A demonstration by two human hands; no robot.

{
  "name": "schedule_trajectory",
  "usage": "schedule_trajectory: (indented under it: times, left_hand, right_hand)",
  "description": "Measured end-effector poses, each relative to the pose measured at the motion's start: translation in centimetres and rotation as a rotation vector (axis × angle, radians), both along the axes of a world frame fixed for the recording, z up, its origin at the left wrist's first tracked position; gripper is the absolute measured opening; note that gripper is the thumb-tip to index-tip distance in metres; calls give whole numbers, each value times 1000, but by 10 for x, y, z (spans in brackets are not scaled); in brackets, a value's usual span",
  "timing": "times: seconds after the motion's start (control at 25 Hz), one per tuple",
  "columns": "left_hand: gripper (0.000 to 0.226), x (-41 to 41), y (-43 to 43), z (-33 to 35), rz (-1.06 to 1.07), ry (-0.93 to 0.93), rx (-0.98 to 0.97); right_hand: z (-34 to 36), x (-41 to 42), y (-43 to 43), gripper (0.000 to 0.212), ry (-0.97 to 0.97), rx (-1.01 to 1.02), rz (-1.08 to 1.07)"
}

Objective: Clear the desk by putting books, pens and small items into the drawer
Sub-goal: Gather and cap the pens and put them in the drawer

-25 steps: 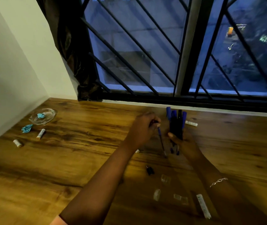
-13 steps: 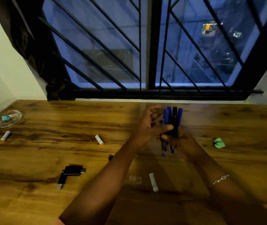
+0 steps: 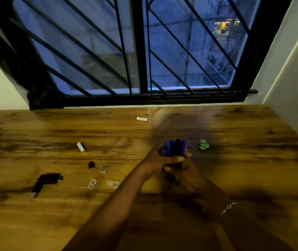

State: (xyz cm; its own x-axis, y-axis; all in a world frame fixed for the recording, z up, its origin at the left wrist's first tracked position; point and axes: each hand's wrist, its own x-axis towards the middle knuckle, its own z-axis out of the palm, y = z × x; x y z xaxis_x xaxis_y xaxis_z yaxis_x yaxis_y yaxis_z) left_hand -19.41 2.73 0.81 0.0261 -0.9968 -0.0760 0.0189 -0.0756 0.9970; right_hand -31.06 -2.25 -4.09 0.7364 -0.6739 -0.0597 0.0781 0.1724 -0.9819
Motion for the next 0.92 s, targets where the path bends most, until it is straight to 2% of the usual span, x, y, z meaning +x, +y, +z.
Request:
schedule_trajectory:
  times: [0.08,0.2,0.36,0.44,0.52,0.6,0.72,0.8,0.84,0.92]
  left_hand:
    - [25,-7,0,5,23,44,12]
    - [31,-21,3,4,-20,43,47]
    - [28,-37,5,-3,-38,152,108]
    - [22,-45,2,-6,53,270,158]
    - [22,-54,-4,-16,169,347,237]
    - [25,-63,-7,-29,247,377,320]
    - [24,-72,-16,-41,323,439,438]
    - [29,-75,-19,-43,378,431,483]
    - [35,-75,-21,-47,421,408,502]
    - [44,-79,-24,-56,522,324,500]
  right_hand:
    - [5,-8,-2,56,-54,21,47]
    - [6,-27,1,22,-4,-56,83]
    - [-5,-41,8,25,45,-2,115]
    - [-6,-46,5,30,42,165,114]
    - [-6,-54,1,34,110,419,141]
    - [-7,-63,-2,27,189,483,149]
    - [-9,-74,-8,40,297,348,95]
    - [-8,-80,-10,34,399,248,61]
    - [-5,-82,-8,25,511,111,28]
    - [-1,-87,-4,20,767,-303,-46]
